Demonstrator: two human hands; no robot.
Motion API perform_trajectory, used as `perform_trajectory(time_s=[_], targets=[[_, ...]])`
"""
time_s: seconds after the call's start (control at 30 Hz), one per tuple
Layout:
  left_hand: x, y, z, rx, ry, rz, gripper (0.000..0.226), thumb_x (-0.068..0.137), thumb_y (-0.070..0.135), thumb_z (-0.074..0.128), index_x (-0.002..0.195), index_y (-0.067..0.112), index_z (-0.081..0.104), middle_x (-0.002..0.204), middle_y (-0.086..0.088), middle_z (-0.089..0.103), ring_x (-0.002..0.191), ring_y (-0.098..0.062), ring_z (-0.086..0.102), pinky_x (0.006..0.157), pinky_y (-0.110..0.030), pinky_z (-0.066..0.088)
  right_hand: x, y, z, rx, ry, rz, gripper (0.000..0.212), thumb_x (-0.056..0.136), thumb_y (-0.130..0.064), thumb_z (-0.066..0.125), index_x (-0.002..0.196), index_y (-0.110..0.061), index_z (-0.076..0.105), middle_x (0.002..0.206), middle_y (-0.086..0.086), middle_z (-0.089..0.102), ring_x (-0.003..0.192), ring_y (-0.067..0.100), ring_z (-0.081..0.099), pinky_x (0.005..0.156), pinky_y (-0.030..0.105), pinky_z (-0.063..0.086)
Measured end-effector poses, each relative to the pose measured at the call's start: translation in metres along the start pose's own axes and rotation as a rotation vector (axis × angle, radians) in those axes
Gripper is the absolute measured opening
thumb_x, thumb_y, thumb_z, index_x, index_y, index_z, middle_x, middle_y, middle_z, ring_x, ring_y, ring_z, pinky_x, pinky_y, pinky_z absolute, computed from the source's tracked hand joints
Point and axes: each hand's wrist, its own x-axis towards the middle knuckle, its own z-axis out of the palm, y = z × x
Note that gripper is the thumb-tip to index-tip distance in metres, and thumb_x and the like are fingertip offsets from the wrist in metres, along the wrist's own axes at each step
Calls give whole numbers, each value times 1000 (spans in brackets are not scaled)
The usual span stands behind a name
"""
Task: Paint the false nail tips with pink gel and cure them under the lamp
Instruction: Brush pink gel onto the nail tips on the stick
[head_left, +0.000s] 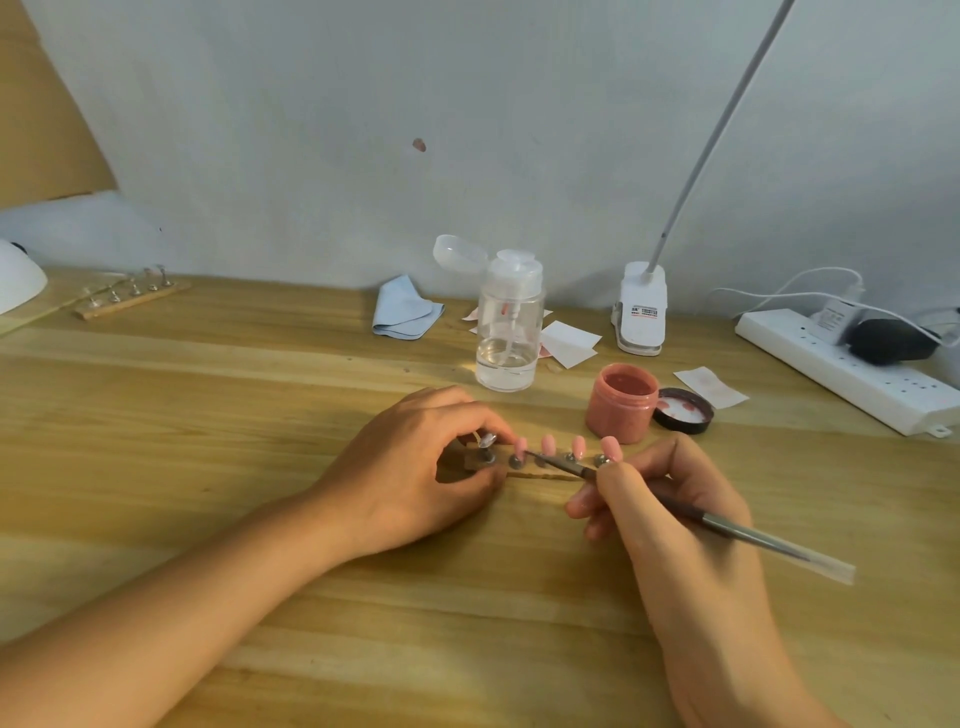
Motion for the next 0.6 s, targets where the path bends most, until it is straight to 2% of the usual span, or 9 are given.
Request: perform_trajectory(time_s=[0.17, 0.6], targets=[[0, -1, 0, 5, 6, -2, 24, 82, 26, 73, 100, 42, 69, 91, 21, 57, 90, 0, 53, 78, -23, 44, 0, 0, 0, 4, -5, -9, 20, 86, -5, 61, 71, 2, 50, 58, 11, 67, 47, 8, 53, 49, 13, 43], [1, 0, 0, -2, 6, -7, 24, 83, 26, 74, 99, 43, 68, 91, 18, 58, 91, -2, 54, 81, -28, 47, 0, -3, 0, 10, 4, 2, 21, 87, -4, 61, 72, 1, 49, 56, 10, 66, 46, 8, 49, 48, 12, 41]])
